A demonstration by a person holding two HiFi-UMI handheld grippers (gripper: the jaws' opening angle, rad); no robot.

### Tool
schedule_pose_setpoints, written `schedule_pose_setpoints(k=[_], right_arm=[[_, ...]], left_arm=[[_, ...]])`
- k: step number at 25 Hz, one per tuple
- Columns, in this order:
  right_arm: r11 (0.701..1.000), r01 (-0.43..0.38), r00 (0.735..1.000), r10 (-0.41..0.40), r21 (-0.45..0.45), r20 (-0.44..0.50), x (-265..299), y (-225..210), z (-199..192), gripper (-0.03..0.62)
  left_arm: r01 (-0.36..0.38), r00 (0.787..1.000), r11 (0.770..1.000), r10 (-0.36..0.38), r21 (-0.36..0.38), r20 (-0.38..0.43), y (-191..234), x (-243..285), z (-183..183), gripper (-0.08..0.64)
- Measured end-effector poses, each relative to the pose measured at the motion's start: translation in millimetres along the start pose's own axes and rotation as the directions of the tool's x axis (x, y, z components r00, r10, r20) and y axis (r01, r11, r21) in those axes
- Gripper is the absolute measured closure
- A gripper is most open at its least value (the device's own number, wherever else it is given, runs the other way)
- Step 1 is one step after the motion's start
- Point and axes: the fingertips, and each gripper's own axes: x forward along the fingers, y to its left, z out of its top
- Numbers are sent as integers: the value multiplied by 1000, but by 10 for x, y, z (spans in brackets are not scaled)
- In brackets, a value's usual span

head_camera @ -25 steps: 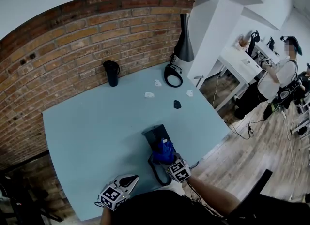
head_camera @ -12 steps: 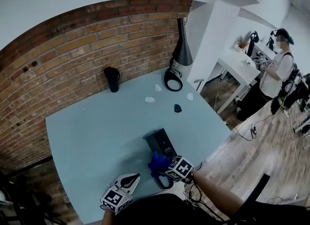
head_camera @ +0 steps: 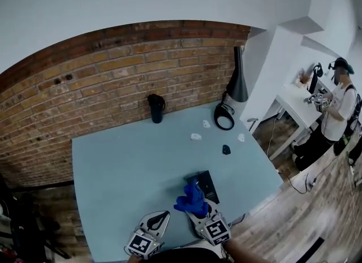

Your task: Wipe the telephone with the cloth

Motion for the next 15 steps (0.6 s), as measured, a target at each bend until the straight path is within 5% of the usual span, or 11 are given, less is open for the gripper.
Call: schedule_pose_setpoints(k=[4, 15], right_arm=[[999, 17, 1000, -17, 31, 4, -103, 37, -111, 385], [996, -37, 999, 33, 83, 42, -11, 438, 43, 385]], left_arm=[[15, 997, 1000, -15, -3, -69, -95, -83, -158, 560], [16, 995, 1000, -15, 10, -98, -72, -293, -279, 560]])
